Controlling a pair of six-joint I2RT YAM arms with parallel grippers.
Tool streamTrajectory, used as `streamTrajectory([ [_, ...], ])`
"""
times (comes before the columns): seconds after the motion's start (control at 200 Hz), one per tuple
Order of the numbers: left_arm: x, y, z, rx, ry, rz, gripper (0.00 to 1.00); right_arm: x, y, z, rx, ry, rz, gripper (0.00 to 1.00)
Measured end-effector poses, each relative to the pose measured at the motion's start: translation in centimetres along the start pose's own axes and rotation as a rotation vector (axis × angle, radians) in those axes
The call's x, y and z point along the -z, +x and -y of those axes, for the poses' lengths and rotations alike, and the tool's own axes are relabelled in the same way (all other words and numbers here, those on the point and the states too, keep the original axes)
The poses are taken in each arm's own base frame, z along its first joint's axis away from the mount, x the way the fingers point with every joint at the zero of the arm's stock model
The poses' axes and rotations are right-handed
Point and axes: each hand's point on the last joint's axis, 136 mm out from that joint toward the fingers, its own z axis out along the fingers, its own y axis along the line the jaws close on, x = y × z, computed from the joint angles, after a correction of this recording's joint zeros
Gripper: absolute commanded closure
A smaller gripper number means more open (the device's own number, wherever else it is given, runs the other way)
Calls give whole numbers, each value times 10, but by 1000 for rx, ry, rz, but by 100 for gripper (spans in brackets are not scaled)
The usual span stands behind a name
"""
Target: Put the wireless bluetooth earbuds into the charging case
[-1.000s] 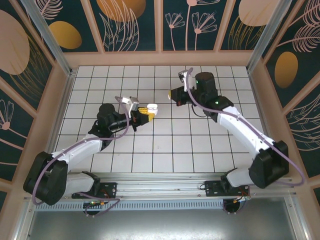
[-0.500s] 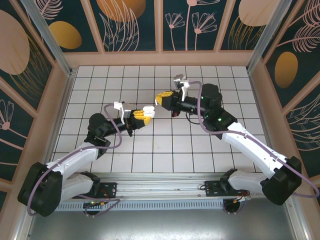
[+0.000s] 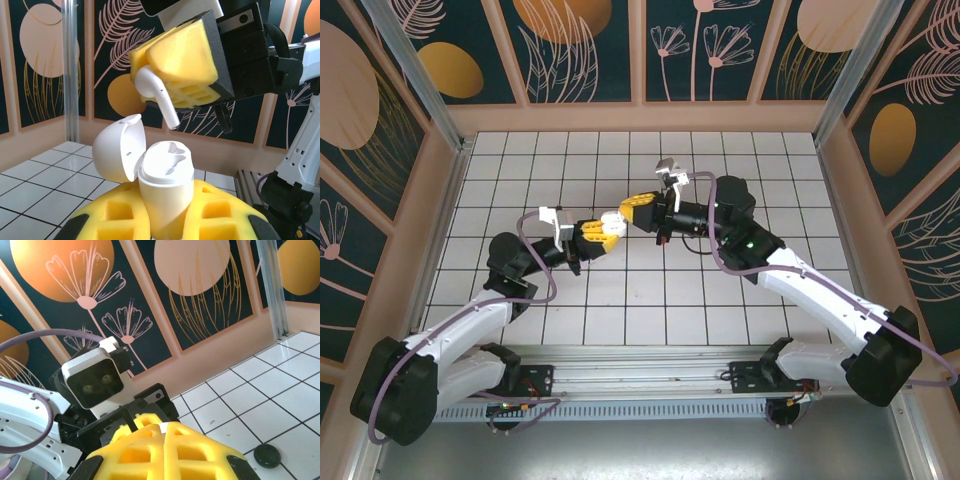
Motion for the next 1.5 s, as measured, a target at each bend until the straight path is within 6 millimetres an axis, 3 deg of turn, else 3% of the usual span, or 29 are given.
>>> streamTrajectory([
  [0.49,2,-5,-6,5,-40,21,100,-8,18,-1,-37,-26,-18,100],
  [1.501,3,-4,-4,14,-34,21,100,-12,9,6,-63,0,32,100],
])
